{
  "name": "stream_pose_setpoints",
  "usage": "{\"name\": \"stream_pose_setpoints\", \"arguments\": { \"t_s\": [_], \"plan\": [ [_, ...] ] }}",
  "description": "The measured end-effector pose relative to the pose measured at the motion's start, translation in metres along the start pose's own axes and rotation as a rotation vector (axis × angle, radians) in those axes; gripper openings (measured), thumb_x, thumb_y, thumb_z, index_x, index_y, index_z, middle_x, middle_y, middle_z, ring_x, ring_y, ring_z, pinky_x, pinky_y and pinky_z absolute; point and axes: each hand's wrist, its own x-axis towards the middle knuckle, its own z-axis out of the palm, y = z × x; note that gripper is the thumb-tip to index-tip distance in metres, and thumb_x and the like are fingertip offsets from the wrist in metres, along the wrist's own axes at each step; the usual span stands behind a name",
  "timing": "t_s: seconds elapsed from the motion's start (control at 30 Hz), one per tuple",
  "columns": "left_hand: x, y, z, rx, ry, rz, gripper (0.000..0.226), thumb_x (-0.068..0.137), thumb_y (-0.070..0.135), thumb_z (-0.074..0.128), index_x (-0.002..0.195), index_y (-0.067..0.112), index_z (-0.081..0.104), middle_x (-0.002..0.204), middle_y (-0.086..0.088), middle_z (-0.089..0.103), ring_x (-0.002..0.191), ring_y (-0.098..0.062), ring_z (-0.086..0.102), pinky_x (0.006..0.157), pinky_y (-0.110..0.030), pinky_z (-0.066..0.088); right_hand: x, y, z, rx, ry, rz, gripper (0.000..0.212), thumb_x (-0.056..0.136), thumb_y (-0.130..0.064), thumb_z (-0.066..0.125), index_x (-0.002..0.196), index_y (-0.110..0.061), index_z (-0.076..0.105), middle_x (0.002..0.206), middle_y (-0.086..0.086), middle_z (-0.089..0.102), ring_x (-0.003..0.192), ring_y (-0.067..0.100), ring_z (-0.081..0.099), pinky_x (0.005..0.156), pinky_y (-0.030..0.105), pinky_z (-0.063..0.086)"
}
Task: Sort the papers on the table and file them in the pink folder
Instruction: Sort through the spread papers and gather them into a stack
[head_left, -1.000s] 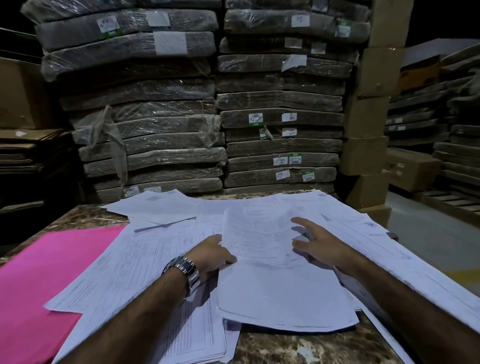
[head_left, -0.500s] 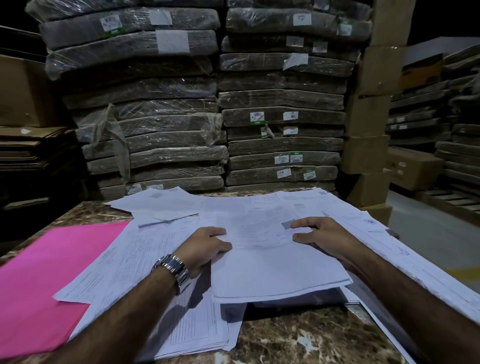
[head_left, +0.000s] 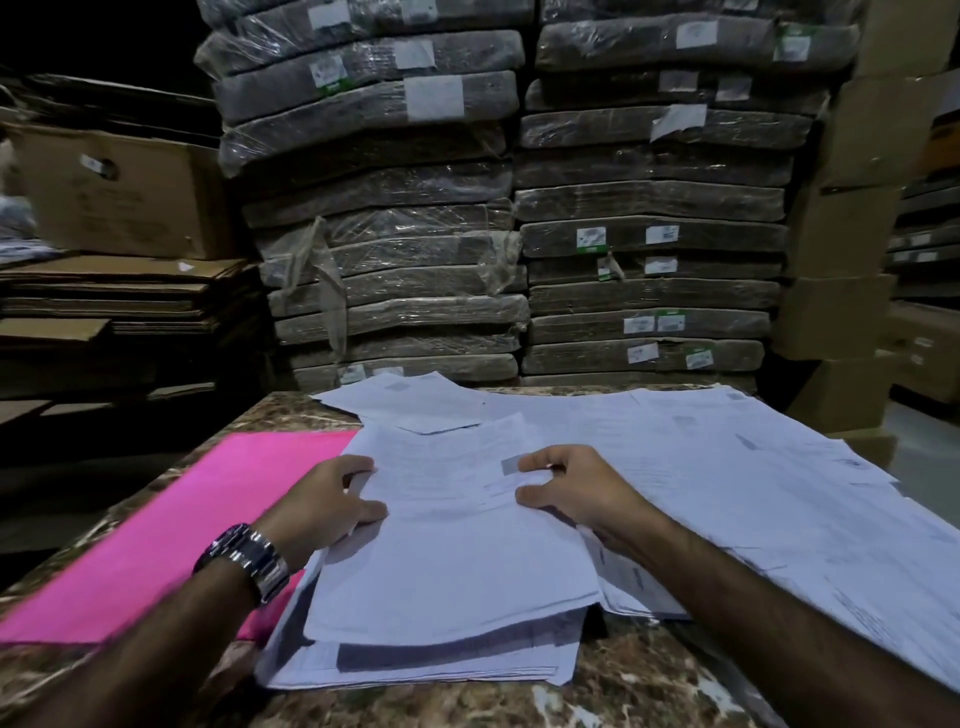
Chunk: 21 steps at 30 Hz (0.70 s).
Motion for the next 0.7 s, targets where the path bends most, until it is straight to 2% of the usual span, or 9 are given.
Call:
{"name": "stream_pose_setpoints", "arguments": {
  "t_s": [0.07,0.13,0.23,0.3,0.4,0.5,0.6,0.63,0.7],
  "plan": [
    [-0.003,-0.011,-0.003,0.076,0.015,-0.002,0.066,0.08,0.013,0.075,0.139,0.012,0.046,0.136,-0.006,0.051,0.095,-0.02,0.061,0.072,-0.027,0.05,0.002,0.005,0.014,-0.138,0.004,-0.008,0.043,0.074,-0.015,0.081,0.114,-0.012,0.066,0.092,0.0,0.063,0.062,0.007,0.057,0.047,0.014,0.042],
    [-0.006,-0.018,-0.004,0.114,0.024,0.0,0.066,0.08,0.014,0.075,0.139,0.012,0.046,0.141,-0.004,0.047,0.09,-0.02,0.063,0.07,-0.027,0.05,0.001,0.008,0.024,-0.26,0.004,-0.039,0.049,0.073,-0.021,0.082,0.118,-0.014,0.064,0.107,0.001,0.06,0.081,0.01,0.058,0.05,0.011,0.041],
    [-0.008,-0.022,-0.006,0.243,0.055,0.019,0.065,0.079,0.015,0.075,0.138,0.011,0.047,0.144,-0.004,0.047,0.122,-0.023,0.052,0.1,-0.034,0.044,-0.002,0.006,0.031,-0.368,0.02,-0.078,0.056,0.073,-0.026,0.081,0.123,-0.014,0.059,0.115,0.001,0.055,0.093,0.012,0.053,0.053,0.008,0.037],
    [-0.009,-0.024,-0.006,0.316,0.074,0.02,0.065,0.079,0.016,0.075,0.137,0.011,0.048,0.143,-0.005,0.048,0.13,-0.023,0.046,0.105,-0.032,0.038,-0.004,0.006,0.034,-0.42,0.022,-0.083,0.061,0.072,-0.028,0.082,0.125,-0.013,0.056,0.119,0.004,0.056,0.093,0.014,0.054,0.056,0.013,0.04],
    [-0.009,-0.024,-0.002,0.414,0.089,0.015,0.061,0.079,0.018,0.074,0.135,0.012,0.049,0.142,-0.005,0.049,0.129,-0.023,0.046,0.102,-0.029,0.038,-0.008,0.009,0.039,-0.518,0.039,-0.09,0.065,0.072,-0.031,0.081,0.127,-0.011,0.053,0.125,0.004,0.056,0.104,0.018,0.057,0.073,0.02,0.046],
    [-0.007,-0.023,0.0,0.473,0.095,-0.007,0.054,0.081,0.016,0.071,0.131,0.012,0.052,0.139,-0.006,0.051,0.125,-0.025,0.049,0.096,-0.028,0.04,-0.011,0.013,0.042,-0.563,0.055,-0.096,0.06,0.072,-0.035,0.08,0.121,-0.01,0.056,0.121,0.003,0.061,0.105,0.018,0.058,0.079,0.025,0.05],
    [-0.005,-0.021,0.002,0.575,0.077,-0.023,0.024,0.083,0.015,0.065,0.107,0.015,0.06,0.122,-0.009,0.06,0.102,-0.023,0.052,0.083,-0.029,0.041,-0.015,0.01,0.04,-0.61,0.058,-0.105,0.053,0.074,-0.037,0.078,0.113,-0.006,0.061,0.114,0.005,0.065,0.1,0.018,0.059,0.084,0.032,0.052],
    [-0.004,-0.019,0.003,0.616,0.082,-0.018,0.017,0.083,0.015,0.063,0.098,0.019,0.056,0.115,-0.008,0.061,0.101,-0.023,0.053,0.083,-0.03,0.04,-0.016,0.008,0.038,-0.615,0.062,-0.103,0.052,0.075,-0.038,0.077,0.112,-0.005,0.062,0.113,0.005,0.065,0.096,0.018,0.059,0.084,0.033,0.052],
    [-0.002,-0.01,0.007,0.638,0.103,0.017,0.018,0.085,0.017,0.062,0.102,0.02,0.055,0.123,-0.007,0.061,0.113,-0.025,0.054,0.093,-0.031,0.04,-0.016,0.004,0.03,-0.619,0.072,-0.09,0.051,0.077,-0.04,0.075,0.112,-0.006,0.062,0.115,0.004,0.064,0.095,0.016,0.057,0.085,0.032,0.051]
  ]
}}
